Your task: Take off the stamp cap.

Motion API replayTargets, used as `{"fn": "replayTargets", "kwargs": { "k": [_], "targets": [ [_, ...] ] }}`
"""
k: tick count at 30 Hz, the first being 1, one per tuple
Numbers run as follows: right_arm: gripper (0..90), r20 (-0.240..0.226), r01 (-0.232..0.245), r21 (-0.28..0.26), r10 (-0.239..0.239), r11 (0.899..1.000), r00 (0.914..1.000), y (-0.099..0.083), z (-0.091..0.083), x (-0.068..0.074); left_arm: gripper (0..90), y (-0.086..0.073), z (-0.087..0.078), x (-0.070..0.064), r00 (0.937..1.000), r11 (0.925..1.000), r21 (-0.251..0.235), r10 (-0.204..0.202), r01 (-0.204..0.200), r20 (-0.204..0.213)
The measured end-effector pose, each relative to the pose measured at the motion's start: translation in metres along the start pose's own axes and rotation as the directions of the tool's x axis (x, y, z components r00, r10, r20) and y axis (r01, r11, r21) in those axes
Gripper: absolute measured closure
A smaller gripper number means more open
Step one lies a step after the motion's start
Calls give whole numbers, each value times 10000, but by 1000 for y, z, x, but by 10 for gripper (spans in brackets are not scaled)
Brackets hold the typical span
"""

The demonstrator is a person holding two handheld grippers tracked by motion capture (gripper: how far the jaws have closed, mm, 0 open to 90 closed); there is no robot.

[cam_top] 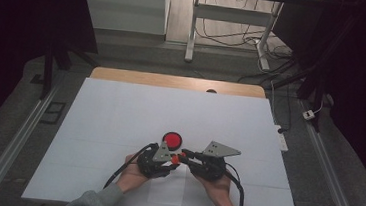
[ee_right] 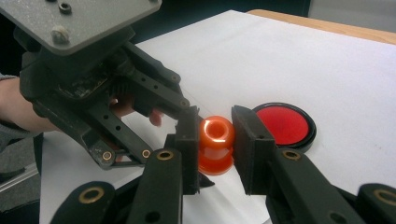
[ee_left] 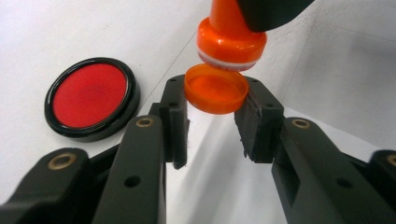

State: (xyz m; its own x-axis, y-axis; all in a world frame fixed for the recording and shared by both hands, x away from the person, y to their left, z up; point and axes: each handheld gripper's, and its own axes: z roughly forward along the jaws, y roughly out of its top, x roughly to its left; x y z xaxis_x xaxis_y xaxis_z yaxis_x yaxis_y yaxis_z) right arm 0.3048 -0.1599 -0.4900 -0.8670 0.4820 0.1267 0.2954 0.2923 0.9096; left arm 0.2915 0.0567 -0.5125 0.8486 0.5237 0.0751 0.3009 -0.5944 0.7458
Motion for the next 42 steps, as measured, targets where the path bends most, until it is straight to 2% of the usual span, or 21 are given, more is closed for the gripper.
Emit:
{"fn": "replayTargets", "kwargs": {
  "k": [9, 15, 21, 28, 34, 42],
  "targets": [
    [718, 62, 21, -2, -21, 10000, 10000, 0, -1, -1, 651, -5, -9, 4, 9997, 9998, -128, -165, 163, -162],
    [718, 114, 4, 18, -4, 10000, 9999, -1, -1, -2, 651, -13, -23, 9, 9988, 9993, -224, -322, 314, -364],
    [718, 174, 68, 50, -69, 10000, 9998, -1, -1, -2, 651, -25, -42, 15, 9968, 9966, -475, -698, 679, -393],
    [718, 226, 67, 101, -69, 9999, 9997, -2, 0, -4, 650, -40, -60, 23, 9920, 9927, -616, -1081, 1041, -655],
    [718, 313, 58, 101, -61, 9999, 9995, -3, -1, -5, 650, -53, -73, 30, 9871, 9877, -747, -1429, 1375, -724],
    [718, 397, -14, 111, 10, 9999, 9992, -4, -1, -7, 650, -67, -85, 38, 9795, 9814, -761, -1825, 1762, -856]
  ]
}}
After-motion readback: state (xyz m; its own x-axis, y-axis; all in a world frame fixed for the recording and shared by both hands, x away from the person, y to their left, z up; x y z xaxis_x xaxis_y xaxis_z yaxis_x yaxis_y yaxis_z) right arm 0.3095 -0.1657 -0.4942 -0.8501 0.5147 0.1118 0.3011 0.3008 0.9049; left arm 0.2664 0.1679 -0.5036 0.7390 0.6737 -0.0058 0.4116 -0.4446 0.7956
